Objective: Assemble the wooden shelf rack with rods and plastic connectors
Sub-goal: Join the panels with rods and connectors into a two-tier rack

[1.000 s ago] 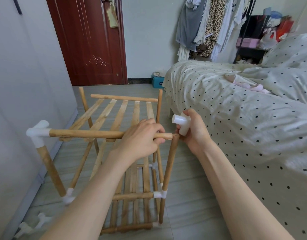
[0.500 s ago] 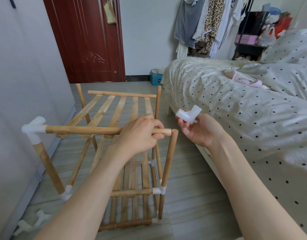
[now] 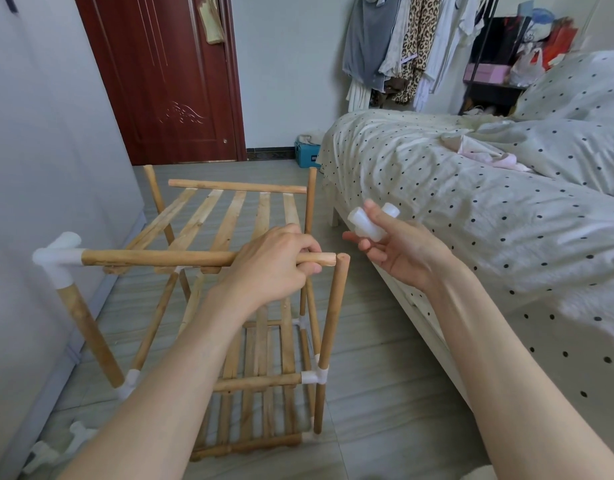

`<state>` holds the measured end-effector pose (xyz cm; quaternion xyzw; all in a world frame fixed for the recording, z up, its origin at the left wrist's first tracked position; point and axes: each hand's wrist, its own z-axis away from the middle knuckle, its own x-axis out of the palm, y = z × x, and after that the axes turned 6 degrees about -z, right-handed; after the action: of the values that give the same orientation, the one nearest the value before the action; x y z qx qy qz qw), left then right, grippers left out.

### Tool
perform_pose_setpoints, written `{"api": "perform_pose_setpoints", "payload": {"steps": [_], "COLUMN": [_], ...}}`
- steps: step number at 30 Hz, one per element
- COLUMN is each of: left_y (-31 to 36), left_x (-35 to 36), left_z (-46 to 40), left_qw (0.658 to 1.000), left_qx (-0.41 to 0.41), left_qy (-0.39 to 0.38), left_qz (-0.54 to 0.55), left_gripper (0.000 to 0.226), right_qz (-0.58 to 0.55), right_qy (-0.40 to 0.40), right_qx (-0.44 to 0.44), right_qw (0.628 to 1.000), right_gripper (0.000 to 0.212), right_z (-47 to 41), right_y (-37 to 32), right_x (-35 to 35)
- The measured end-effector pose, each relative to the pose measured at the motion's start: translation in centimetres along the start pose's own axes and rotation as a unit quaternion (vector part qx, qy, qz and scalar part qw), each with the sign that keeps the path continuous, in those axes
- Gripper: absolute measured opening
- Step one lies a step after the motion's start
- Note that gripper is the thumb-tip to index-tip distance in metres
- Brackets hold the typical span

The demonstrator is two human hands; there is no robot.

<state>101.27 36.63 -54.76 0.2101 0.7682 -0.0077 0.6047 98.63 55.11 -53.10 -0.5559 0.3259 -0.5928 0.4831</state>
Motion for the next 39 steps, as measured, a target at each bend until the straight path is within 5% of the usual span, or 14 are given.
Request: {"api": "perform_pose_setpoints", "payload": {"steps": [4, 21, 39], "left_y": [0.2, 0.7, 0.2], "left_x": [-0.1, -0.5, -1.4], "left_z": [0.1, 0.2, 1.1], "left_qw": [1.000, 0.999, 0.994], "left_qx": [-0.005, 0.007, 0.022], "left_qy": [-0.003, 0.020, 0.093], "left_qz": [0.002, -0.046, -0.051], "left_gripper": [0.020, 0.016, 0.015], "right_qz": [0.075, 0.266, 0.301], "right_qy": [0.036, 0.132, 0.125], "right_qx": [-0.008, -0.034, -0.062], "right_qw": [0.997, 0.954, 0.943], "right_gripper": [0.043, 0.035, 0.040], "right_z": [0.4, -0.5, -1.8], "right_y": [-0.2, 0.4, 1.2], "right_x": [-0.1, 0.3, 2.3]}}
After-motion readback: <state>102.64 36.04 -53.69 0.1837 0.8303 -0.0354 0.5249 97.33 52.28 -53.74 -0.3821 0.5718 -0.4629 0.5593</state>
